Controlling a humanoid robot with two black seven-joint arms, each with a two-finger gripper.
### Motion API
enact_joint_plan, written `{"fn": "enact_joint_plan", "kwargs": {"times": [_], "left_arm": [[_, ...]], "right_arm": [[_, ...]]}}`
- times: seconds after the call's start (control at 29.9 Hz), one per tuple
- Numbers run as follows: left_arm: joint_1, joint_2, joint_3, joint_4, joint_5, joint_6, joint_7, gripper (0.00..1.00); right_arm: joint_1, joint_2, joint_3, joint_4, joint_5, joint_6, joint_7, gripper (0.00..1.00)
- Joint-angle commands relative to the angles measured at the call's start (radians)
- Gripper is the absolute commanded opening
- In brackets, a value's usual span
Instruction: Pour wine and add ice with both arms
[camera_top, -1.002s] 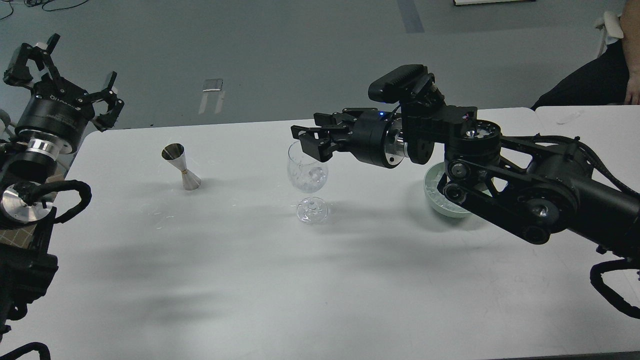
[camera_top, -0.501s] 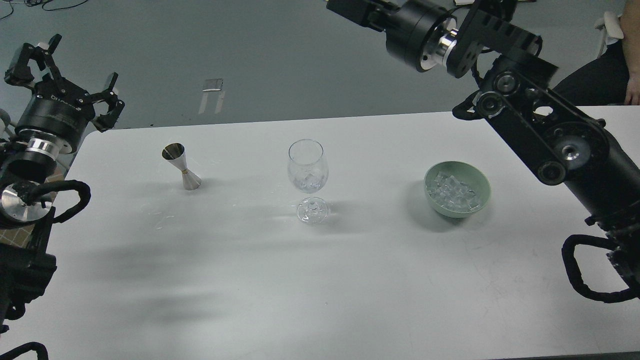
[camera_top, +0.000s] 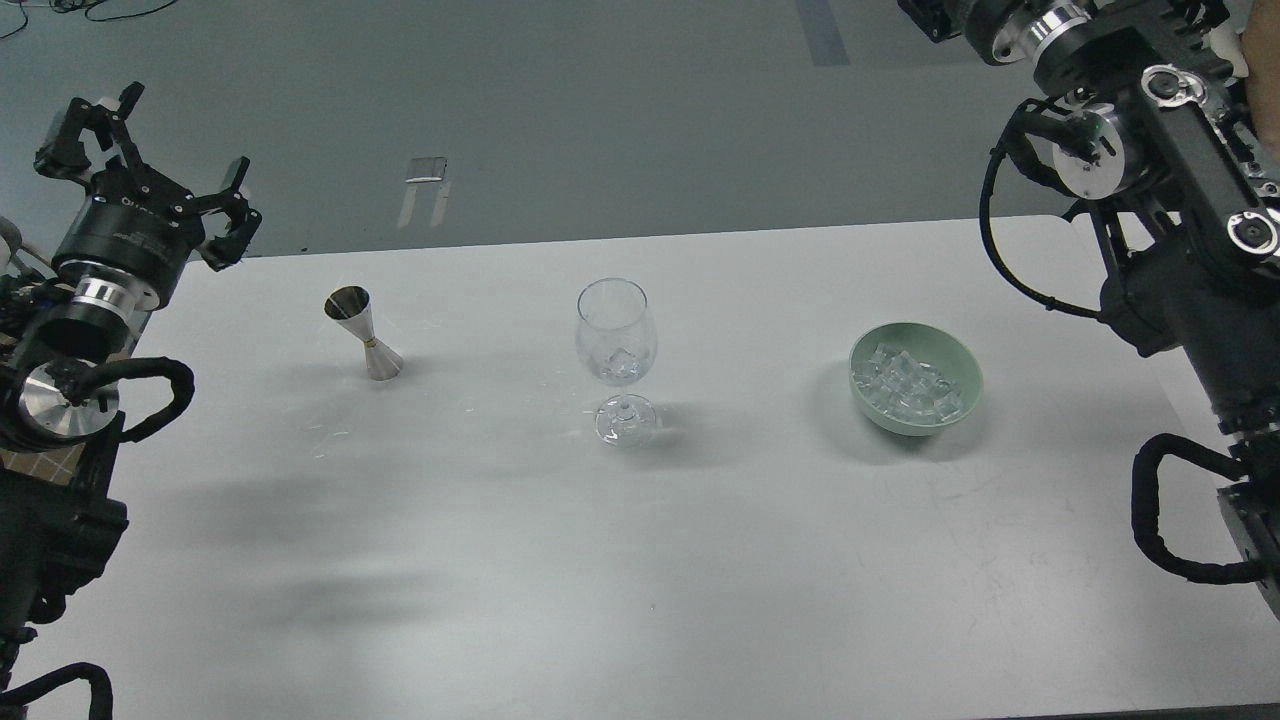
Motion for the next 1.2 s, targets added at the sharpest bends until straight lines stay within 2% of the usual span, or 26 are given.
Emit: {"fn": "enact_joint_plan", "kwargs": {"times": [0.0, 0.03, 0.1, 0.17, 0.33, 0.5, 0.67, 0.84, 1.17], "left_arm": [[-0.006, 0.000, 0.013, 0.014, 0.000, -0.030, -0.023, 0.98], [-0.006, 0.001, 0.013, 0.014, 0.000, -0.037, -0.037, 0.98], [-0.006, 0.001, 0.017, 0.014, 0.000, -0.057, -0.100, 0.98], [-0.006, 0.001, 0.017, 0.014, 0.000, -0.062, -0.116, 0.98], [-0.005, -0.002, 0.020, 0.014, 0.002, -0.071, -0.113, 0.98], [-0.009, 0.001, 0.020, 0.010, 0.002, -0.079, -0.111, 0.98], [-0.006, 0.009, 0.023, 0.011, 0.003, -0.079, -0.111, 0.98], [-0.012, 0.005, 0.087, 0.011, 0.002, -0.077, -0.122, 0.98], [-0.025, 0.012, 0.093, 0.016, 0.003, -0.067, -0.120, 0.98]], "right_arm": [[-0.012, 0.006, 0.052, -0.026, 0.108, -0.001, 0.000, 1.00], [-0.017, 0.007, 0.072, -0.027, 0.110, 0.001, 0.000, 1.00], [-0.034, 0.029, 0.110, -0.036, 0.110, 0.007, -0.005, 1.00], [-0.037, 0.032, 0.106, -0.065, 0.110, 0.013, -0.012, 1.00], [-0.073, 0.033, 0.106, -0.099, 0.115, 0.016, -0.012, 1.00], [-0.133, 0.044, 0.107, -0.034, 0.119, 0.048, 0.004, 1.00], [-0.172, 0.121, 0.145, 0.029, 0.121, 0.058, 0.009, 1.00], [-0.175, 0.135, 0.210, 0.014, 0.122, 0.058, 0.011, 1.00], [-0.186, 0.162, 0.277, -0.064, 0.178, 0.077, 0.015, 1.00]]}}
